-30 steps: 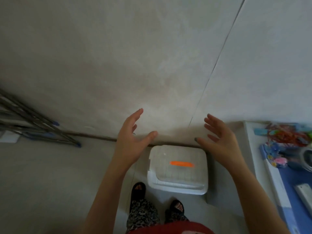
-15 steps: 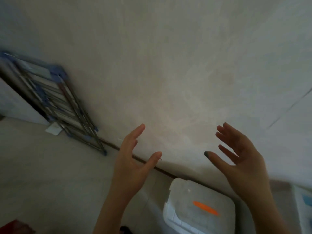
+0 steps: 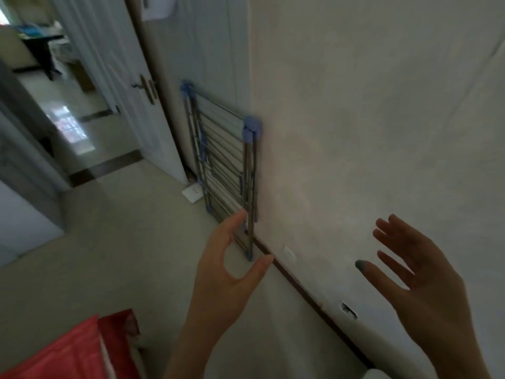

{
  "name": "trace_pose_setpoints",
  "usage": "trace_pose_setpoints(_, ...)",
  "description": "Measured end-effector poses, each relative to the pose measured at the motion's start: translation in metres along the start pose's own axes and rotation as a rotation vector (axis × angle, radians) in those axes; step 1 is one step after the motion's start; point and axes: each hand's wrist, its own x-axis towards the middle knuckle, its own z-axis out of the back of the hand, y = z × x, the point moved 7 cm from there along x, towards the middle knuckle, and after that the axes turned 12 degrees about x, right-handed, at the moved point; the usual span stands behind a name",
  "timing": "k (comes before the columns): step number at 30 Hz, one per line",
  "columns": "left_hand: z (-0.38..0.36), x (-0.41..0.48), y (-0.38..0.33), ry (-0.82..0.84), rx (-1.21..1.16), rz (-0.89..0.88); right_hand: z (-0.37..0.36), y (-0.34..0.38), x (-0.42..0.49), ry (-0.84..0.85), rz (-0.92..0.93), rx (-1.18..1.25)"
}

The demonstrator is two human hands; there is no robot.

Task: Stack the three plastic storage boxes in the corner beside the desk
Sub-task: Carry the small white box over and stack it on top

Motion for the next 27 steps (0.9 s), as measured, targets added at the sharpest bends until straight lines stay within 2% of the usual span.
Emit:
trace_pose_setpoints(15, 0.158, 0.056, 0.151, -0.428, 0.114, 0.277, -0.267, -0.058, 0.12, 0.456, -0.031, 0.097)
trace_pose_setpoints(21, 0.197, 0.113, 0.209, -0.565, 0.163, 0.38, -0.376, -0.092, 0.196, 0.57, -0.061, 0.168)
trace_pose_setpoints(27, 0.229, 0.178, 0.249, -0.667, 0.234, 0.422, -0.486, -0.095, 0.263, 0.742, -0.059, 0.18)
